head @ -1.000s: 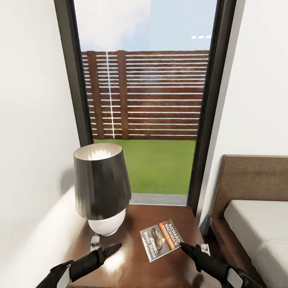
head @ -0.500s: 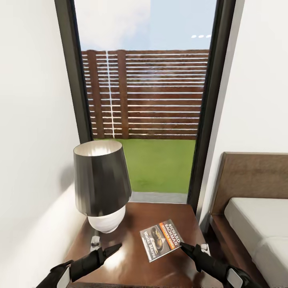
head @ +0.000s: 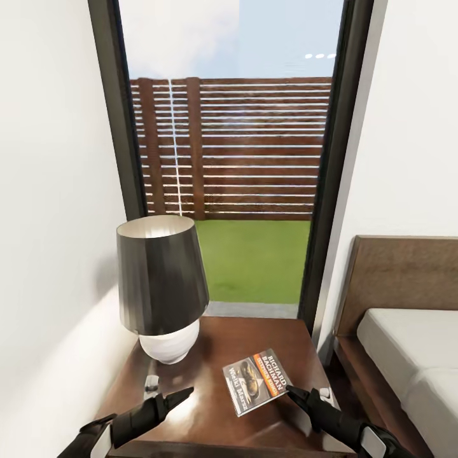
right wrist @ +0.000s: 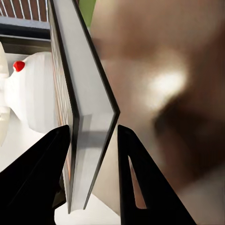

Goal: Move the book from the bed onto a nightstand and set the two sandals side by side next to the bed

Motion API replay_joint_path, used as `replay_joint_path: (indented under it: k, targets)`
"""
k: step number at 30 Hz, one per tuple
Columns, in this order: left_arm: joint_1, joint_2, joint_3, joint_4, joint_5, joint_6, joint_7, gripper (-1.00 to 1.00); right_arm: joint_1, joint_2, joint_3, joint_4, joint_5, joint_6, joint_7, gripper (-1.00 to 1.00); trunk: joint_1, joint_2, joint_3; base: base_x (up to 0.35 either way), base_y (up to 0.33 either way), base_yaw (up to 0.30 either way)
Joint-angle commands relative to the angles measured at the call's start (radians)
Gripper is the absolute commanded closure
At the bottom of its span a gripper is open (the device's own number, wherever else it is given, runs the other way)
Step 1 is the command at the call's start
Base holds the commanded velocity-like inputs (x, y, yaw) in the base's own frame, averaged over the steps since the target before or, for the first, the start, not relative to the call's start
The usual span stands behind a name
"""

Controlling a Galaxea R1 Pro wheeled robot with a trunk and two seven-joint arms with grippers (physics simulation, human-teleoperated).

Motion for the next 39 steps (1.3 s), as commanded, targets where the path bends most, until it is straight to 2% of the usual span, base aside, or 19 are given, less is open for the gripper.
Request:
replay_joint_path:
  k: [1,11,16,27,31,39]
  targets:
    - [-0.001,0.000,0.003,0.001,0.000,0.011,-0.004,-1.00,0.000,0.000,0.004,0.000,-0.010,0.008,0.000,1.00,0.000,0.000,-0.001,0.000,0.000,0.000]
    - [-0.001,0.000,0.003,0.001,0.000,0.011,-0.004,-1.00,0.000,0.000,0.004,0.000,-0.010,0.008,-0.001,1.00,0.000,0.000,-0.001,0.000,0.000,0.000]
    - [-0.001,0.000,0.002,0.001,0.000,0.011,-0.004,-1.00,0.000,0.000,0.004,0.001,-0.010,0.008,-0.001,1.00,0.006,-0.009,-0.020,0.000,0.000,0.000]
    - [-0.001,0.000,0.003,0.001,0.000,0.011,-0.004,-1.00,0.000,0.000,0.004,0.000,-0.010,0.008,-0.001,1.00,0.006,-0.009,-0.020,0.000,0.000,0.000]
    - [-0.001,0.000,0.002,0.001,0.000,0.011,-0.004,-1.00,0.000,0.000,0.004,0.000,-0.010,0.008,-0.001,1.00,0.007,-0.010,-0.035,0.000,0.000,0.000]
    - [-0.001,0.000,0.003,0.002,0.000,0.011,-0.004,-1.00,0.000,0.000,0.004,0.000,-0.010,0.008,-0.001,1.00,0.007,-0.010,-0.035,0.000,0.000,0.000]
